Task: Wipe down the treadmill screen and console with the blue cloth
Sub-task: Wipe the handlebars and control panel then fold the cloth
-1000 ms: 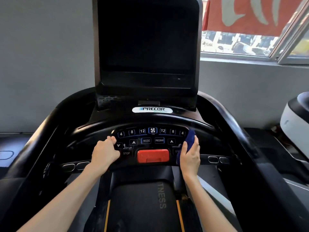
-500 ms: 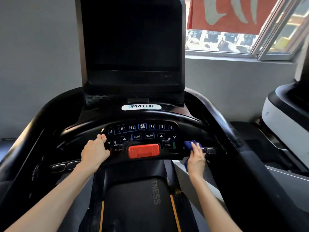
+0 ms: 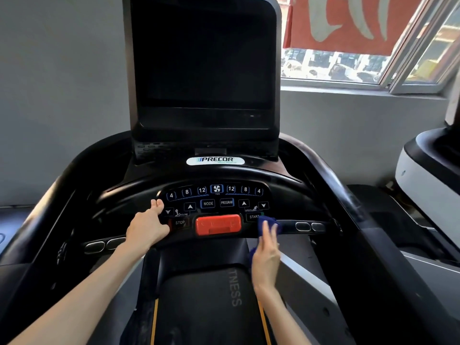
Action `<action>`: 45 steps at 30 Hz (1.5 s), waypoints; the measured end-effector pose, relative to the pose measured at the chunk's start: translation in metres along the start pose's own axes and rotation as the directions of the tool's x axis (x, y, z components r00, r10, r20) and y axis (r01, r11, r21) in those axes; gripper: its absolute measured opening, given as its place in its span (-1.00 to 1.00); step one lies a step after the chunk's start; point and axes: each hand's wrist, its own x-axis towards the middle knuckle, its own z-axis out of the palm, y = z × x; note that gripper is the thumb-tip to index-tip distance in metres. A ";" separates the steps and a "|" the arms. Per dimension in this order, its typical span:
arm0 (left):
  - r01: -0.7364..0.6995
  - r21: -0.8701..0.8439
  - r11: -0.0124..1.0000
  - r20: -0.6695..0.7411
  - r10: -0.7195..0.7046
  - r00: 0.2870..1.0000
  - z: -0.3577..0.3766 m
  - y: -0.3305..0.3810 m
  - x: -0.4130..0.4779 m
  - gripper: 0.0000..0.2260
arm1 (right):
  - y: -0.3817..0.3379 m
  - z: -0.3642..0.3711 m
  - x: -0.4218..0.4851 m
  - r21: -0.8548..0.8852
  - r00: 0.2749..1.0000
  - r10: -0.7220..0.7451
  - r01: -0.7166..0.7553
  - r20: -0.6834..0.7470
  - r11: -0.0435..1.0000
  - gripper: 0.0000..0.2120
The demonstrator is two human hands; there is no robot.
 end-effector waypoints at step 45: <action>0.031 -0.305 0.952 0.049 -0.017 0.999 -0.008 -0.051 -0.035 -0.38 | -0.063 0.041 0.012 -0.130 0.825 -0.416 0.494 0.383 0.860 -0.58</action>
